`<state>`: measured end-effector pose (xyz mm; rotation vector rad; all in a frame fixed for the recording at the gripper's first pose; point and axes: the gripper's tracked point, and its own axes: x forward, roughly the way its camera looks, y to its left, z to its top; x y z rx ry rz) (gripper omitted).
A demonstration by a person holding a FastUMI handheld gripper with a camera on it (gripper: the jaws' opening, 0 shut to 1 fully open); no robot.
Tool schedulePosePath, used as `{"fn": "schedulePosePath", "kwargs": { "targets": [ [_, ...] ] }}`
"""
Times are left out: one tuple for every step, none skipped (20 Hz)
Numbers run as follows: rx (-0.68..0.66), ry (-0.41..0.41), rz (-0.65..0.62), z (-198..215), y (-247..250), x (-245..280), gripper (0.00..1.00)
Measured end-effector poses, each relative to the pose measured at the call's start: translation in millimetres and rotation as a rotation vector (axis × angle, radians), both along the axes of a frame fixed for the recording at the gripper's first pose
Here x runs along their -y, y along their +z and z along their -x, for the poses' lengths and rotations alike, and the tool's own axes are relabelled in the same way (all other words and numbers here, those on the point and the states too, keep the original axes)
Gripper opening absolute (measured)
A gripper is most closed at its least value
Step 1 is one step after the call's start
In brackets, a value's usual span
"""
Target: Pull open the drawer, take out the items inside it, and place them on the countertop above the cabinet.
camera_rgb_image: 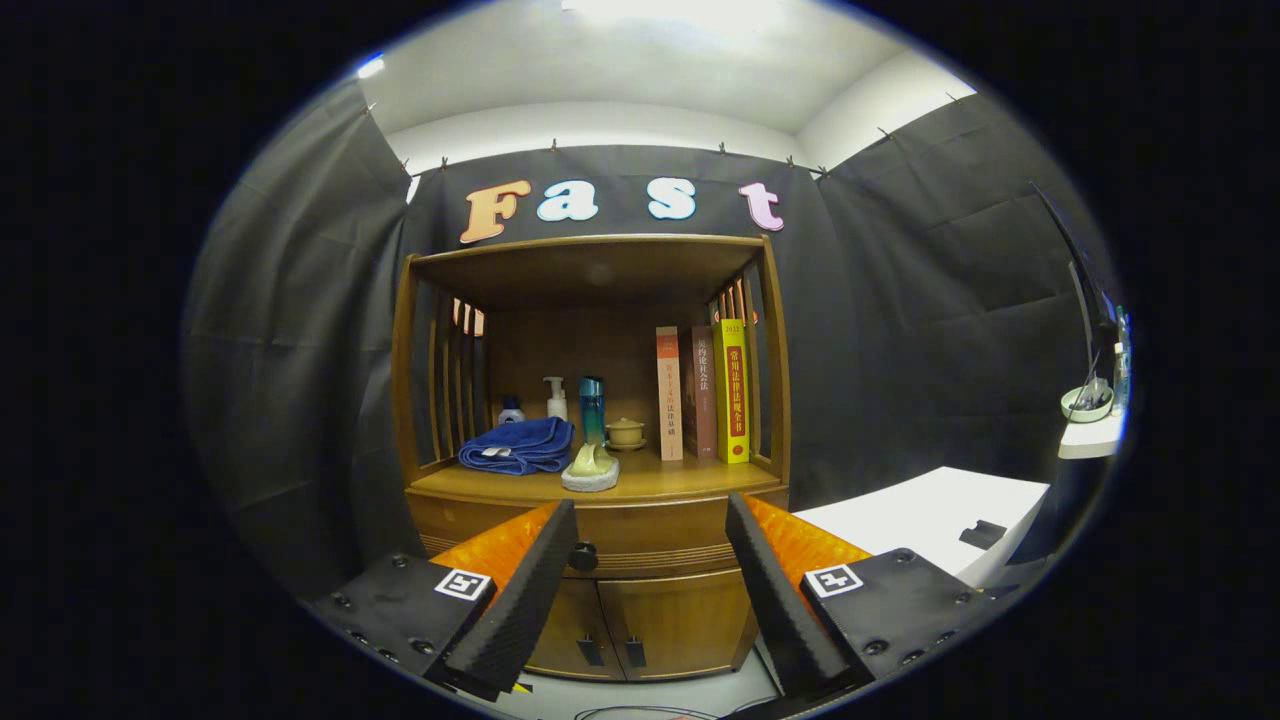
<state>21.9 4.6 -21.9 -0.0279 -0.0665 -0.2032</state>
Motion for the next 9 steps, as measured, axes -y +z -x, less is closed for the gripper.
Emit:
{"fn": "schedulePosePath", "kwargs": {
  "targets": [
    [-0.001,0.003,-0.001,0.8,-0.8,-1.3,0.98],
    [-0.001,0.006,-0.002,-0.1,-1.7,-2.8,0.98],
    [0.0,0.007,-0.001,-1.0,-1.5,-3.6,0.98],
    [0.0,0.01,0.0,-1.2,-1.6,-4.8,0.98],
    [0.0,0.011,0.0,-1.1,-1.0,-5.1,0.98],
    [0.001,0.012,0.0,-1.6,-1.3,-5.4,0.98],
    [-0.001,0.013,0.0,-0.9,-1.5,-5.4,0.98],
    [-0.003,0.012,-0.001,-0.6,-3.2,-4.9,0.98],
    [-0.005,0.012,-0.002,-0.8,-3.4,-5.0,0.98]
  ]
}}
